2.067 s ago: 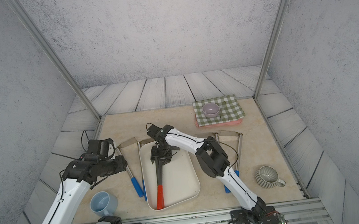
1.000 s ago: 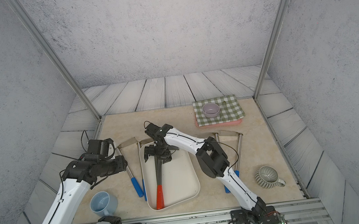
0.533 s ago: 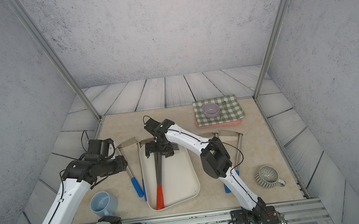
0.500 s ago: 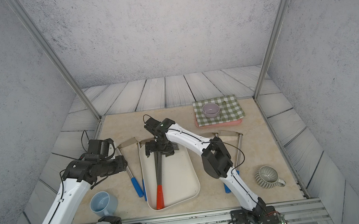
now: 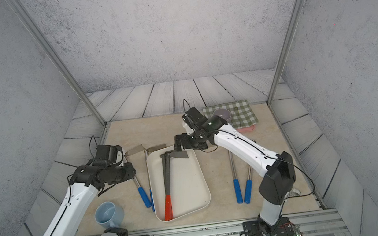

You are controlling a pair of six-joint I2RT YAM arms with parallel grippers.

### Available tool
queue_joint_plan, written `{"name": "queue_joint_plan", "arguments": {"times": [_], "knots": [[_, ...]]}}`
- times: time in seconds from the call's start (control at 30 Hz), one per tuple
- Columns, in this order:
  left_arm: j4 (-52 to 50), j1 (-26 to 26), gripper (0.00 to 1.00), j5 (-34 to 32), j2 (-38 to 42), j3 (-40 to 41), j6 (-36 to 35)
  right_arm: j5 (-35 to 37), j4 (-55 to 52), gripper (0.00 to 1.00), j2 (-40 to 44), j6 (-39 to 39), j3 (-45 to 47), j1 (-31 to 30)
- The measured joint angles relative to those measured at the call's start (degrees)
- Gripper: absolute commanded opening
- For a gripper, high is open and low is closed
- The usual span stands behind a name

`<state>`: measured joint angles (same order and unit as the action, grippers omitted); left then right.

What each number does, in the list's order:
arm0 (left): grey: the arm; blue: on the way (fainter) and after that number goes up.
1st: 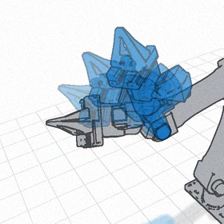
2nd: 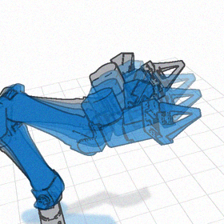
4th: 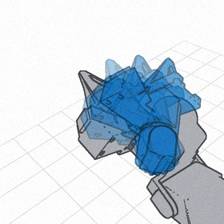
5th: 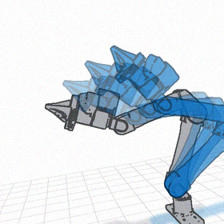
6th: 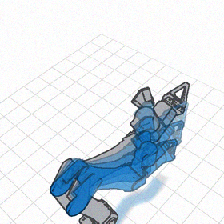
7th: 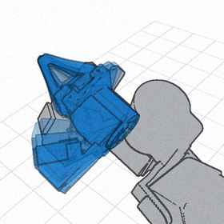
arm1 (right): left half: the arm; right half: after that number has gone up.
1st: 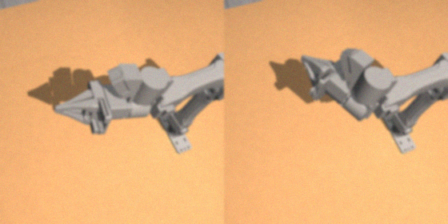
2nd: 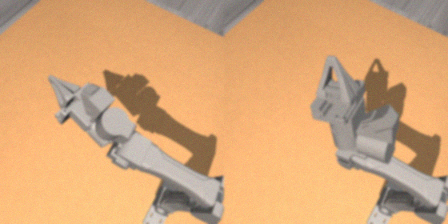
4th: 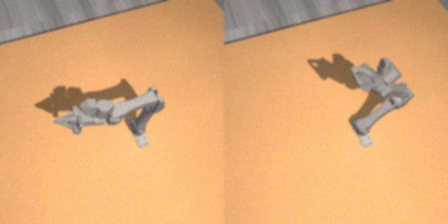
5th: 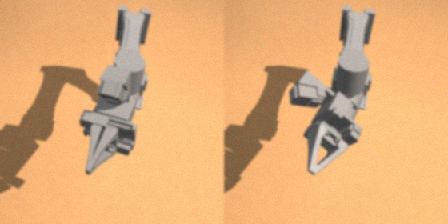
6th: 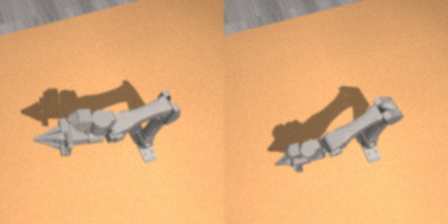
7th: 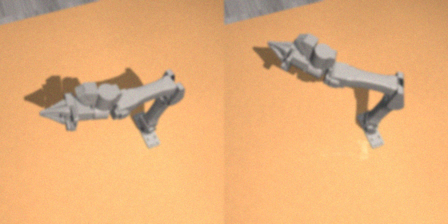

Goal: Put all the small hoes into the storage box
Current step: Adjust the storage box at the center of the board.

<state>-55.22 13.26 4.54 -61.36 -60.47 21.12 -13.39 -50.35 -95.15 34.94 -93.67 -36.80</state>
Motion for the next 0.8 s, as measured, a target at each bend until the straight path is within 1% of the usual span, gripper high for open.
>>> {"name": "queue_joint_plan", "arguments": {"times": [0.07,0.17,0.33,0.47,0.6,0.8], "knots": [[0.79,0.00,0.44,0.28,-0.20,0.09,0.31,1.51,1.36,0.99,3.21,-1.14,5.75,4.44],[1.75,0.00,0.44,0.68,-0.31,0.61,0.61,4.81,1.57,0.99,8.33,-4.00,12.09,7.45],[4.85,0.00,0.44,1.92,-2.03,2.86,0.92,6.78,0.70,0.99,15.26,-8.61,16.04,11.96],[7.93,0.00,0.43,3.54,-6.49,4.59,0.96,7.13,0.44,0.99,18.67,-11.10,20.11,16.57],[10.91,0.00,0.43,5.44,-13.16,4.52,0.85,6.75,0.15,0.99,19.87,-12.48,23.10,17.77],[14.56,0.07,0.42,8.85,-23.50,3.63,0.76,5.46,0.13,0.99,19.89,-13.35,23.93,17.99]]}}
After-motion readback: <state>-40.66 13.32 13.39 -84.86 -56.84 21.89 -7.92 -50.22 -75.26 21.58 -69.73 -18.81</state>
